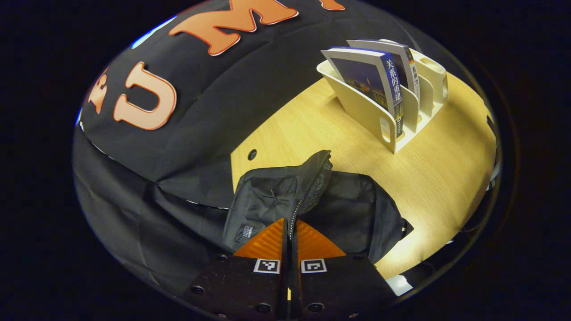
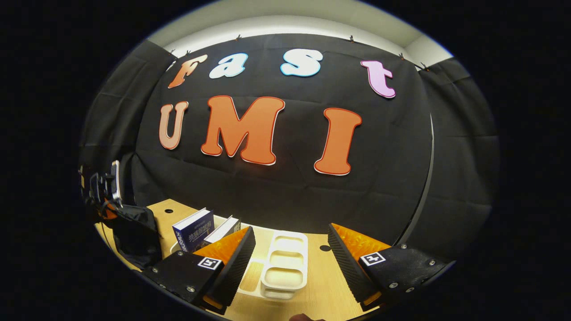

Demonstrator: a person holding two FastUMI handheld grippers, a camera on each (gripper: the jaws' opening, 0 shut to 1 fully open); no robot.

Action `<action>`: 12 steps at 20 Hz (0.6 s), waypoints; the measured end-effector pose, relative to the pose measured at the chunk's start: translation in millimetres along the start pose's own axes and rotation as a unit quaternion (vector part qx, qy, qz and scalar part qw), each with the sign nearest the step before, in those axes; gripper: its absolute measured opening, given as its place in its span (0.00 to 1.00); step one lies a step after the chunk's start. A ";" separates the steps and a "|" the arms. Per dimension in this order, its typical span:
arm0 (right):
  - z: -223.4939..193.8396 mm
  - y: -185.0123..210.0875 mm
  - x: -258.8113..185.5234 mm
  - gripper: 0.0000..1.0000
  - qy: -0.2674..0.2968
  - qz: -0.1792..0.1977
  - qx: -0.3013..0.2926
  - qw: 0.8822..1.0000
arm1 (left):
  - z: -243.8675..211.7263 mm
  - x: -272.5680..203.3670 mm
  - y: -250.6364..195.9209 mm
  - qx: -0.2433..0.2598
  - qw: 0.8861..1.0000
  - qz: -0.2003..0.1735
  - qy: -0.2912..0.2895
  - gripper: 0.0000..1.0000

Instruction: Open the schoolbag, grab two books from the bookshelf and put them into the schoolbag.

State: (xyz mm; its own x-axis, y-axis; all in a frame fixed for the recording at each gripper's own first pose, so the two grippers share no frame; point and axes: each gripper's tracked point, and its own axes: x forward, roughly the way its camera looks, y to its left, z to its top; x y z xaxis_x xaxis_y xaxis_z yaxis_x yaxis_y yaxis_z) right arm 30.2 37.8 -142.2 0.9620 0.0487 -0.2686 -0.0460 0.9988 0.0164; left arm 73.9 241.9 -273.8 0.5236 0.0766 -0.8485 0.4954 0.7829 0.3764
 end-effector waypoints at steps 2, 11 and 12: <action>2.1 29.4 1.6 0.97 0.017 -0.012 0.002 1.000 | -6.2 2.3 7.3 0.004 0.998 -0.055 0.004 0.01; 24.8 155.7 3.4 0.97 0.077 -0.005 0.024 0.997 | 2.8 -6.2 51.2 0.025 0.973 -0.229 -0.009 0.01; 25.3 161.1 5.2 0.97 0.090 -0.011 0.032 0.995 | 5.5 -10.2 58.2 0.029 0.970 -0.243 -0.011 0.01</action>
State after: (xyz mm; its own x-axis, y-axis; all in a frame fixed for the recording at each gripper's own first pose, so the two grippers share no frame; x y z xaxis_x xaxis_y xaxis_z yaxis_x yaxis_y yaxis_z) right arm 34.6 198.9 -116.6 0.8987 0.0328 -0.4373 -0.0028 0.9976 0.0690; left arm 101.2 283.3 -241.2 0.2334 -0.3067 -0.9228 0.7253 0.6870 -0.0449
